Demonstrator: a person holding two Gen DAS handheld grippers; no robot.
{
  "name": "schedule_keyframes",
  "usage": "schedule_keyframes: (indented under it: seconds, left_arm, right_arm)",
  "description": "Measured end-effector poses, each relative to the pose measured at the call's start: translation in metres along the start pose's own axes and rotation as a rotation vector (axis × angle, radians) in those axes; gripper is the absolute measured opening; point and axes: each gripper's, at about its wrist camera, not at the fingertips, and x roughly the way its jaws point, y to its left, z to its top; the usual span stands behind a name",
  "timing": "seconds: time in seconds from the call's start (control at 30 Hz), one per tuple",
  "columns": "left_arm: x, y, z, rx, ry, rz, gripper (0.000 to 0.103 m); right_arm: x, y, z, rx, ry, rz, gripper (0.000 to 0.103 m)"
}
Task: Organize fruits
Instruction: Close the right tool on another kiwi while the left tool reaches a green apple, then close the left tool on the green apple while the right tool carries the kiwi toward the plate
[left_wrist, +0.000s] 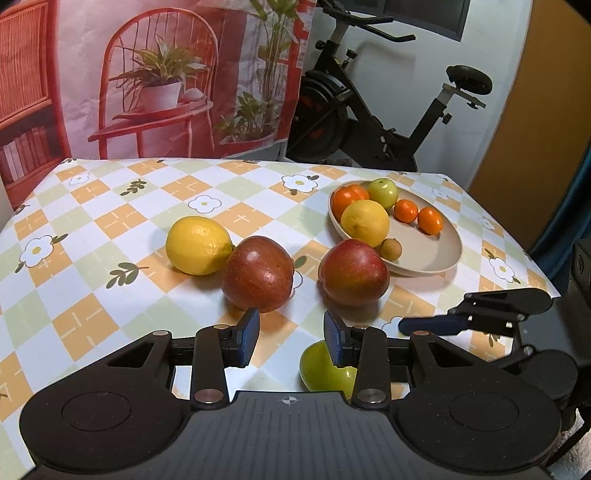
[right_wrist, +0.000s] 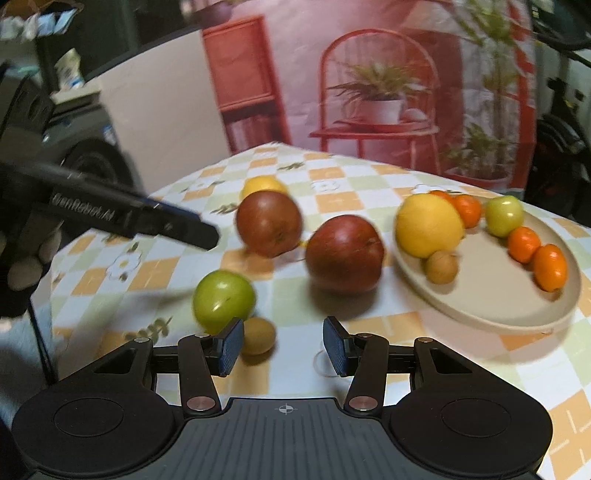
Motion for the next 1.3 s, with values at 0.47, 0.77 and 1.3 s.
schedule_keyframes:
  seconds: [0.47, 0.77, 1.3]
  left_arm:
    - [0.001, 0.003, -0.003, -0.012, 0.018, -0.008, 0.040]
    - [0.004, -0.001, -0.005, -0.016, 0.023, -0.025, 0.041]
    - [0.022, -0.025, -0.020, 0.008, 0.081, -0.081, 0.053]
  right_arm:
    - [0.021, 0.017, 0.002, -0.110, 0.067, 0.069, 0.026]
    - [0.010, 0.001, -0.005, -0.026, 0.012, 0.031, 0.025]
    - [-0.036, -0.053, -0.028, 0.186, -0.194, -0.217, 0.025]
